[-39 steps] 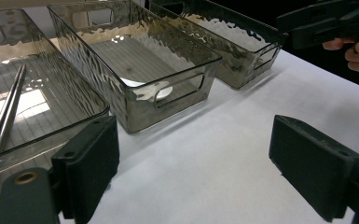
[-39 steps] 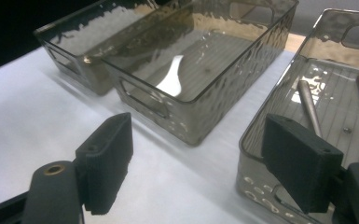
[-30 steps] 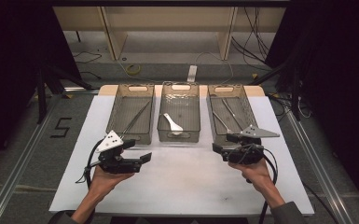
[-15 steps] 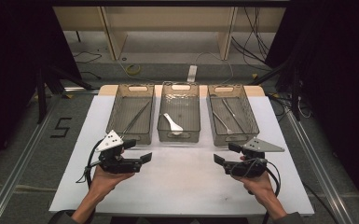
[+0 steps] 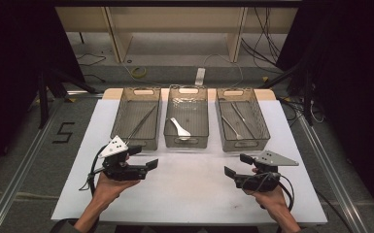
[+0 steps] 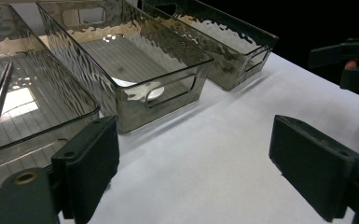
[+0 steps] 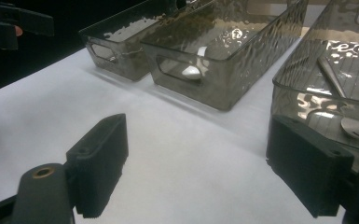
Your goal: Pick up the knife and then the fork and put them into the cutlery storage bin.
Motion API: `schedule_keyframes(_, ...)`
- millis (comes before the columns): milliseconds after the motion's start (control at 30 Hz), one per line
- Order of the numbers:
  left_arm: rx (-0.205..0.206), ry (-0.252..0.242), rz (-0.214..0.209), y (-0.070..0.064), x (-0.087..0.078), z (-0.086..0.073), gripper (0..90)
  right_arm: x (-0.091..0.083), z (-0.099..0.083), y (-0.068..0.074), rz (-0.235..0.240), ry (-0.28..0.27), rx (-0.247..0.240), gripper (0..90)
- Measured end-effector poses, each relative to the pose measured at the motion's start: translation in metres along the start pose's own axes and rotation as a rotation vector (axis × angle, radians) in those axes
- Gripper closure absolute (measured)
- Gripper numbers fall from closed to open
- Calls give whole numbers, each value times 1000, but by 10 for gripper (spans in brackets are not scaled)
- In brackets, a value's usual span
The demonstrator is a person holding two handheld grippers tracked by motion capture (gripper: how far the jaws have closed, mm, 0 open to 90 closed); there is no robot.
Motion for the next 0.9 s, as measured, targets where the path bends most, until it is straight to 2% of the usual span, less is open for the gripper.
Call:
schedule_keyframes(133,-2,-2,-3,0,0,0,155,-3,-4,-3,-12,-3,19,218)
schedule_keyframes(467,1,7,-14,-1,1,-1,152,-4,-9,-2,-42,9,-2,214)
schedule_keyframes(900,1,6,-13,-2,1,0,152,-5,-8,-2,-48,3,-14,214)
Point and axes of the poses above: each handheld gripper's, and its own axes: x roughly forward along the jaws, z roughly out of its top, y roughly to its left, the point moved 8 cm from there along x, roughly forward along the jaws, and after that the axes turned 6 degrees about -z, right-handed, at the moved point
